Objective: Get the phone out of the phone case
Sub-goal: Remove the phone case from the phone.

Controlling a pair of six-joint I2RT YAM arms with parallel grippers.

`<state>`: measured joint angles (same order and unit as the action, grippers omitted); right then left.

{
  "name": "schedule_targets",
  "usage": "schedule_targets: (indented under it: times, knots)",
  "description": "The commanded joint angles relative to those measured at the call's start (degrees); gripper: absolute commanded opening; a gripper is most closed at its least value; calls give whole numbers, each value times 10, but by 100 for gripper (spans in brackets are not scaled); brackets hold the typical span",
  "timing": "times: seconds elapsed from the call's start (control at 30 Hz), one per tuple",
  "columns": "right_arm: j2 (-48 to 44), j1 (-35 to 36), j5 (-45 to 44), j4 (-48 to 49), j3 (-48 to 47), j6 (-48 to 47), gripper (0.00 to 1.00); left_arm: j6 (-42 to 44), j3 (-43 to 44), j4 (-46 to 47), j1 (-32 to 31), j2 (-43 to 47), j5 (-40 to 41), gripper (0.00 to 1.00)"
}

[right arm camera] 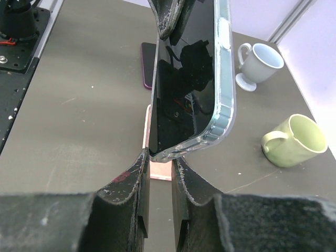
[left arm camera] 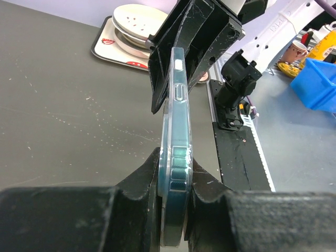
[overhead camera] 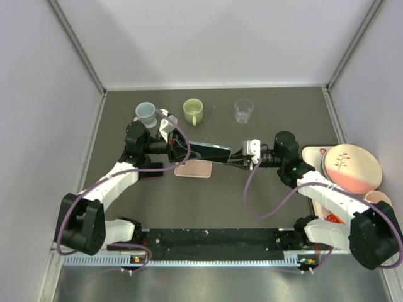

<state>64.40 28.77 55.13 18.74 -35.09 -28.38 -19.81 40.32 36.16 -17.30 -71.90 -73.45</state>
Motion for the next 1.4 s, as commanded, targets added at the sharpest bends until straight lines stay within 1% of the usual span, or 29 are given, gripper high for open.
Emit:
schedule_targets:
  times: [0.0, 0.27, 0.63, 0.9, 1.17, 1.27, 1.37]
  knots:
    - [-16, 6, -28, 24, 4, -61, 15, -46, 25, 25, -10, -8, -16, 0]
    - [-21, 8, -43, 13, 6, -89, 15, -58, 25, 34, -12, -13, -17, 0]
    - [-19, 10, -78, 33, 16, -106, 15, -73, 27, 44, -13, -20, -24, 0]
    - [-16, 12, -135, 85, 25, -79, 15, -76, 27, 49, -16, -23, -28, 0]
    - [-6, 13, -154, 102, 27, -70, 15, -75, 26, 50, -18, -22, -31, 0]
    - [-5, 13, -154, 99, 26, -70, 17, -75, 25, 51, -18, -21, -31, 0]
    - [-4, 13, -165, 99, 22, -63, 24, -73, 24, 51, -18, -20, -29, 0]
